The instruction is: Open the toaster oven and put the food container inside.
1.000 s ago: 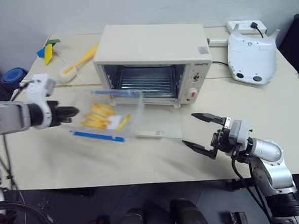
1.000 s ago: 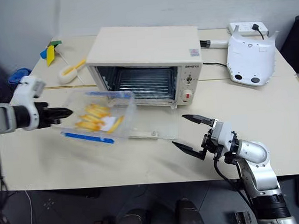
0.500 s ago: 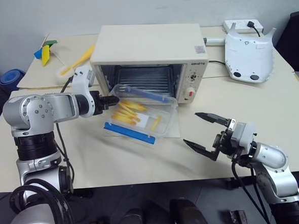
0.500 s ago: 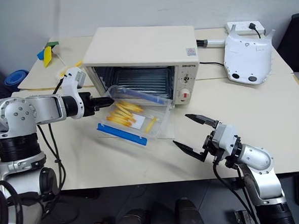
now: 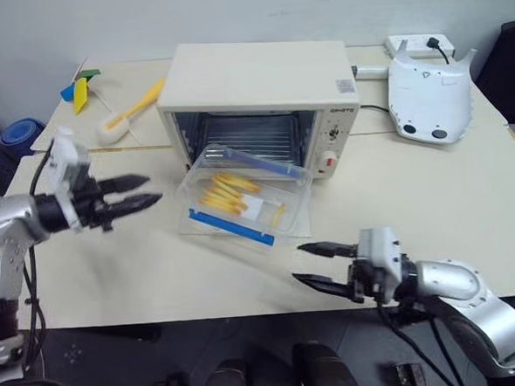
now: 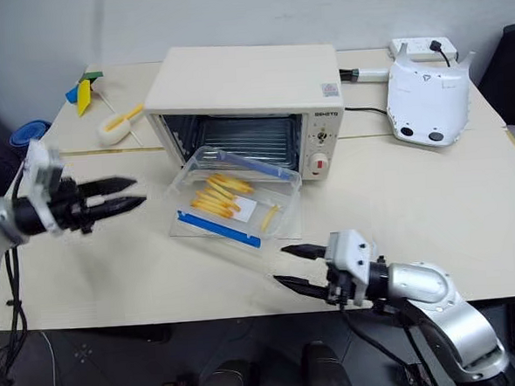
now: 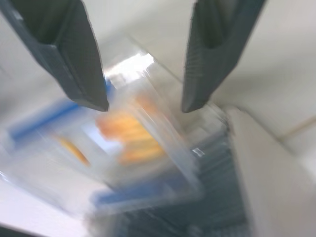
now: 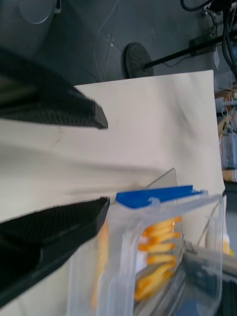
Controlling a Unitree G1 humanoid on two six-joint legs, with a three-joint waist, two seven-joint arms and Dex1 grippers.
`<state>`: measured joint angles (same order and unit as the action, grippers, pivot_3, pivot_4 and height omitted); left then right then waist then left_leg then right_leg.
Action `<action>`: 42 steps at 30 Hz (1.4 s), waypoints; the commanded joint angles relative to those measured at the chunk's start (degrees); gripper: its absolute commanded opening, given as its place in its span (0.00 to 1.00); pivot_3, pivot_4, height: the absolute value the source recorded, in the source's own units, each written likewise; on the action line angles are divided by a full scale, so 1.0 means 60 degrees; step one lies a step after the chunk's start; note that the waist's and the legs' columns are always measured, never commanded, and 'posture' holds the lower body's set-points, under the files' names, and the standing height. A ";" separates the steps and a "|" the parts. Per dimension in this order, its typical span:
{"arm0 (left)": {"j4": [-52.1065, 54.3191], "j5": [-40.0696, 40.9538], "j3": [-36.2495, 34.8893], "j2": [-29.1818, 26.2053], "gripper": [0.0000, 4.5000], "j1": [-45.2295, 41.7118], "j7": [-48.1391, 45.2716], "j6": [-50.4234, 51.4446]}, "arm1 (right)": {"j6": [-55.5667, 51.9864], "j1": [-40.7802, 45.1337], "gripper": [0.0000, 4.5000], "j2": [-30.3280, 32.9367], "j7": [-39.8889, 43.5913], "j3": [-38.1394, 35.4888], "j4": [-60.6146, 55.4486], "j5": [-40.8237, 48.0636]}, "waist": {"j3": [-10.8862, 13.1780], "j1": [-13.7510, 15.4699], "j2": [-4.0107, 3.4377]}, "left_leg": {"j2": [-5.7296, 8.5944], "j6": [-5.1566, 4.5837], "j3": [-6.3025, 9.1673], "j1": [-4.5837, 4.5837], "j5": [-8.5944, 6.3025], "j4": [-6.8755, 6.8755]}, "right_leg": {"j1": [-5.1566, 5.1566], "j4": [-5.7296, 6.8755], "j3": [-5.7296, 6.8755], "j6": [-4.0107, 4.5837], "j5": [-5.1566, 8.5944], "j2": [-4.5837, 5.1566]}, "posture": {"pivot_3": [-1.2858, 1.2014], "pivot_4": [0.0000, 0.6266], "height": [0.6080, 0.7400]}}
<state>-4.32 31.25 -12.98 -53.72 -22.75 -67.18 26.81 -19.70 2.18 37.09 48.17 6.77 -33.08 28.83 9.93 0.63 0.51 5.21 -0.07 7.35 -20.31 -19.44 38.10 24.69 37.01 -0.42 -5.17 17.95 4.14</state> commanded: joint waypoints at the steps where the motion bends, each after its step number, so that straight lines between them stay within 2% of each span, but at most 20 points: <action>1: 0.0446 -0.0212 0.0379 0.0090 0.31 0.0508 -0.0822 -0.0880 | -0.0318 0.0505 0.26 -0.0528 -0.0466 0.0678 -0.0107 -0.0371 | 0.0000 0.0079 0.0000 | 0.0002 -0.0008 0.0001 0.0001 -0.0004 -0.0002 | -0.0005 -0.0006 -0.0001 -0.0001 -0.0002 0.0002 | 0.52 0.24 1.00; 4: 0.0860 -0.0430 0.0859 0.0611 0.11 0.0712 -0.0577 -0.1105 | -0.0302 0.0937 0.04 -0.1029 -0.0766 0.0918 0.0482 -0.0728 | 0.0000 0.0152 0.0001 | 0.0006 -0.0024 0.0005 0.0000 -0.0013 0.0001 | -0.0008 -0.0008 0.0001 -0.0005 -0.0004 0.0004 | 0.52 0.24 1.00; 5: 0.0955 -0.0491 0.0983 0.0876 0.05 0.0705 -0.0365 -0.1125 | -0.0230 0.1051 0.00 -0.1136 -0.0856 0.0934 0.0722 -0.0911 | 0.0000 0.0156 0.0002 | 0.0010 -0.0028 0.0005 -0.0001 -0.0015 0.0005 | -0.0009 -0.0007 0.0001 -0.0008 -0.0006 0.0006 | 0.52 0.24 1.00; 6: 0.0995 -0.0587 0.1076 0.1216 0.01 0.0650 -0.0002 -0.1172 | -0.0092 0.1184 0.00 -0.1237 -0.0990 0.0927 0.0988 -0.1152 | -0.0001 0.0154 0.0002 | 0.0016 -0.0035 0.0004 -0.0004 -0.0018 0.0009 | -0.0008 -0.0007 0.0001 -0.0010 -0.0007 0.0009 | 0.52 0.24 1.00; 12: 0.0490 -0.1066 0.1233 0.3200 0.01 -0.0038 0.2175 -0.1332 | 0.0903 0.2547 0.00 -0.1727 -0.1399 0.0672 0.3104 -0.2178 | 0.0000 0.0081 0.0005 | 0.0015 -0.0041 -0.0012 0.0003 -0.0021 0.0018 | -0.0006 0.0002 -0.0002 -0.0021 -0.0013 0.0001 | 0.52 0.24 1.00; 18: -0.0649 -0.1084 0.0434 0.4794 0.01 -0.1178 0.4662 -0.1458 | 0.2183 0.4434 0.00 -0.2603 -0.1749 0.0583 0.5828 -0.2960 | -0.0002 -0.0111 0.0008 | 0.0009 -0.0029 -0.0020 0.0000 -0.0016 0.0023 | 0.0014 0.0023 -0.0004 -0.0021 -0.0014 -0.0009 | 0.52 0.24 1.00; 26: -0.2054 -0.1741 0.0660 0.5426 0.01 -0.2165 0.5276 -0.2545 | 0.3685 0.6326 0.00 -0.3881 -0.3095 0.0058 0.8946 -0.3655 | -0.0004 -0.0267 0.0010 | 0.0017 -0.0023 -0.0040 -0.0009 -0.0015 0.0027 | 0.0062 0.0071 0.0003 -0.0020 -0.0014 0.0003 | 0.52 0.24 1.00; 29: -0.2111 -0.1847 0.0771 0.5364 0.01 -0.2118 0.4992 -0.2764 | 0.3795 0.6367 0.00 -0.3921 -0.2810 0.0064 0.8982 -0.3624 | -0.0004 -0.0367 0.0009 | 0.0017 -0.0022 -0.0041 -0.0011 -0.0015 0.0035 | 0.0063 0.0076 0.0002 -0.0020 -0.0014 0.0004 | 0.52 0.24 1.00; 31: -0.1742 -0.1788 0.0793 0.5030 0.01 -0.1760 0.4518 -0.2719 | 0.3324 0.6037 0.00 -0.3733 -0.2293 0.0032 0.8171 -0.3247 | -0.0004 -0.0387 0.0009 | 0.0017 -0.0022 -0.0040 -0.0012 -0.0015 0.0034 | 0.0068 0.0082 0.0000 -0.0019 -0.0014 0.0004 | 0.52 0.24 1.00; 33: -0.0971 -0.1201 0.0418 0.4341 0.01 -0.1047 0.3766 -0.2103 | 0.2547 0.5260 0.00 -0.3085 -0.1431 -0.0127 0.6589 -0.2523 | -0.0005 -0.0437 0.0007 | 0.0015 -0.0022 -0.0042 -0.0013 -0.0015 0.0021 | 0.0081 0.0097 0.0001 -0.0019 -0.0014 0.0005 | 0.52 0.24 1.00; 36: 0.0019 -0.0413 -0.0146 0.3339 0.14 -0.0087 0.2610 -0.1711 | 0.1892 0.4332 0.00 -0.2177 -0.0688 -0.0467 0.5144 -0.1846 | -0.0005 -0.0494 0.0006 | 0.0006 -0.0018 -0.0042 -0.0027 -0.0018 0.0008 | 0.0116 0.0114 0.0004 -0.0019 -0.0014 0.0006 | 0.52 0.24 1.00; 37: 0.0203 -0.0214 -0.0339 0.2964 0.22 0.0261 0.2057 -0.1826 | 0.1772 0.4079 0.00 -0.1878 -0.0511 -0.0610 0.4993 -0.1745 | -0.0004 -0.0491 0.0005 | 0.0008 -0.0018 -0.0043 -0.0038 -0.0021 -0.0002 | 0.0125 0.0109 0.0005 -0.0018 -0.0014 0.0005 | 0.52 0.24 1.00; 39: 0.0463 0.0361 -0.0861 0.1933 0.35 0.1184 0.0630 -0.1525 | 0.1902 0.3547 0.00 -0.1097 0.0063 -0.0806 0.5212 -0.1895 | -0.0004 -0.0469 0.0005 | 0.0010 -0.0019 -0.0044 -0.0049 -0.0022 0.0011 | 0.0125 0.0095 0.0007 -0.0017 -0.0015 0.0007 | 0.52 0.24 1.00; 42: 0.0358 0.1085 -0.1656 0.0858 0.52 0.2044 -0.0694 -0.1055 | 0.2747 0.3117 0.00 -0.0335 0.0971 -0.0645 0.6190 -0.2308 | -0.0002 -0.0359 0.0002 | 0.0010 -0.0022 -0.0058 -0.0036 -0.0022 0.0011 | 0.0111 0.0069 -0.0002 -0.0012 -0.0015 0.0010 | 0.52 0.24 1.00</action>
<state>-2.82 34.84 -19.64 -46.35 -11.35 -66.72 19.82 -6.36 21.05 34.48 51.29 3.34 2.22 15.66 9.92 -1.52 0.52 5.27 -0.21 7.00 -20.48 -19.58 38.18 25.31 37.43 -0.42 -5.23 17.86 4.19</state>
